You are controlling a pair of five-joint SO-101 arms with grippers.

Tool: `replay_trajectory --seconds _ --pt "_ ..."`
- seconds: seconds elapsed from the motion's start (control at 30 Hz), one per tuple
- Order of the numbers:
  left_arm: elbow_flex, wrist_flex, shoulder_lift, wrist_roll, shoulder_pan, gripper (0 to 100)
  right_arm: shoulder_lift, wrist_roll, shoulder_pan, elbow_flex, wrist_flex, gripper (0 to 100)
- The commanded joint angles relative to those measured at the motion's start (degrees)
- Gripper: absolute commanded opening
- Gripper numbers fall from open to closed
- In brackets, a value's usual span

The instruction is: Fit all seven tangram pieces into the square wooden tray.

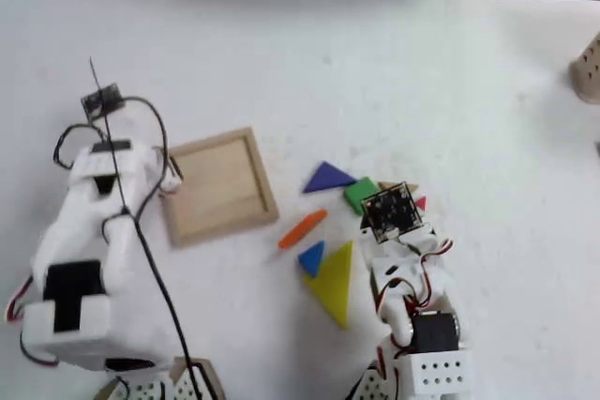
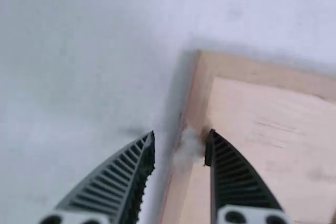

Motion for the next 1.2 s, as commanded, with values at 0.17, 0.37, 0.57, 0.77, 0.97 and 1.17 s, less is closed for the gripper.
replay_trajectory --seconds 0.17,0.37,0.57,0.77,0.97,1.17 --pt "-13.63 0.88 8.48 -3.87 4.97 17 0.22 3.6 0.4 0.35 0.22 1.8" --pt "-15.91 3.08 10.24 -13.63 14.64 17 0.22 3.6 0.4 0.35 0.22 1.8" --pt "-16.09 3.08 10.24 -13.36 15.96 17 0.22 3.69 0.4 0.35 0.22 1.8" --pt "-16.18 4.4 9.27 -13.63 15.43 17 0.22 3.69 0.4 0.35 0.22 1.8" --pt "-13.1 10.55 0.4 -13.8 9.98 17 0.22 3.69 0.4 0.35 0.22 1.8" --pt "-3.87 -1.67 -3.12 -13.8 3.82 17 0.13 3.69 0.66 0.35 -0.04 1.8"
